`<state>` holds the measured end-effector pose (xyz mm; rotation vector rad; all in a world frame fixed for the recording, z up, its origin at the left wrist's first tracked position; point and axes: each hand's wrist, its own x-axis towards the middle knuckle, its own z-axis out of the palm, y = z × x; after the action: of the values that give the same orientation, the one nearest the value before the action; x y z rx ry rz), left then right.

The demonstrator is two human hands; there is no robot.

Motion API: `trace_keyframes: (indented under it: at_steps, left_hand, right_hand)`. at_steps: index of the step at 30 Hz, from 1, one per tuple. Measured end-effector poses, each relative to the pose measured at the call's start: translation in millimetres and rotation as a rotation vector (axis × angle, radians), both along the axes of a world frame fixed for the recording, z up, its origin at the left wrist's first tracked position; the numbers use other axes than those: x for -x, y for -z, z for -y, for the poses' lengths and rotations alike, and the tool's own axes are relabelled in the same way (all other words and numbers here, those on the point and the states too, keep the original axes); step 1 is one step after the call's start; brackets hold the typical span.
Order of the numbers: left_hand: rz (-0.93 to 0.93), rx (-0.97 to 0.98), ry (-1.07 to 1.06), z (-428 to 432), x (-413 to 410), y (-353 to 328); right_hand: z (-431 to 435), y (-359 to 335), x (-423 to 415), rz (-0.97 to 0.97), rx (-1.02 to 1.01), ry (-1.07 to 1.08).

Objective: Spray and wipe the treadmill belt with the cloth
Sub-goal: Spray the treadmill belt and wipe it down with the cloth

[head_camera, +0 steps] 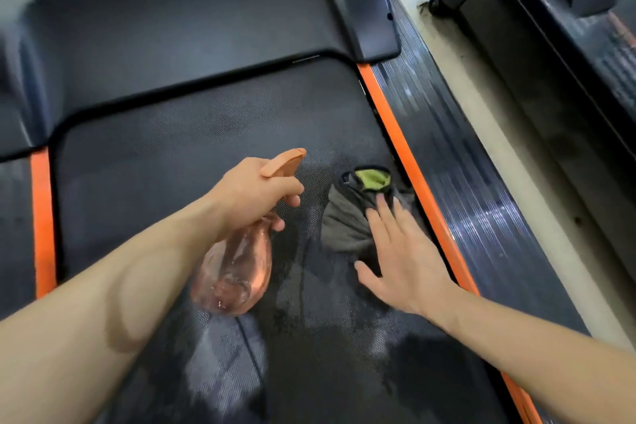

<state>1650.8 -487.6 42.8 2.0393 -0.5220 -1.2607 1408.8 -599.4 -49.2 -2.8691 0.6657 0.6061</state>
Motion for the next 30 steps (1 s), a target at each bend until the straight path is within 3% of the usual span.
trace_keyframes:
  at_steps: [4,9,16,24,30]
  left_hand:
    - [0.025,-0.051,0.048,-4,3,0]
    - [0.055,-0.041,-0.004,-3,1,0]
    - [-0.022,-0.024,0.023,-1,26,-9]
    - [-0.066,-0.015,0.135,-3,69,-24]
    - [-0.121,0.011,0.15,-25,72,-22]
  right_hand:
    - [39,-1,-57,0.1,0.015,0.054]
    - [69,-17,-116,0.056,-0.08,0.163]
    - [1,-54,4,-0.212,-0.151,-0.04]
    - [-118,-68,79,-0.357,-0.209,0.043]
    - [-138,-55,91,0.112,-0.084,0.19]
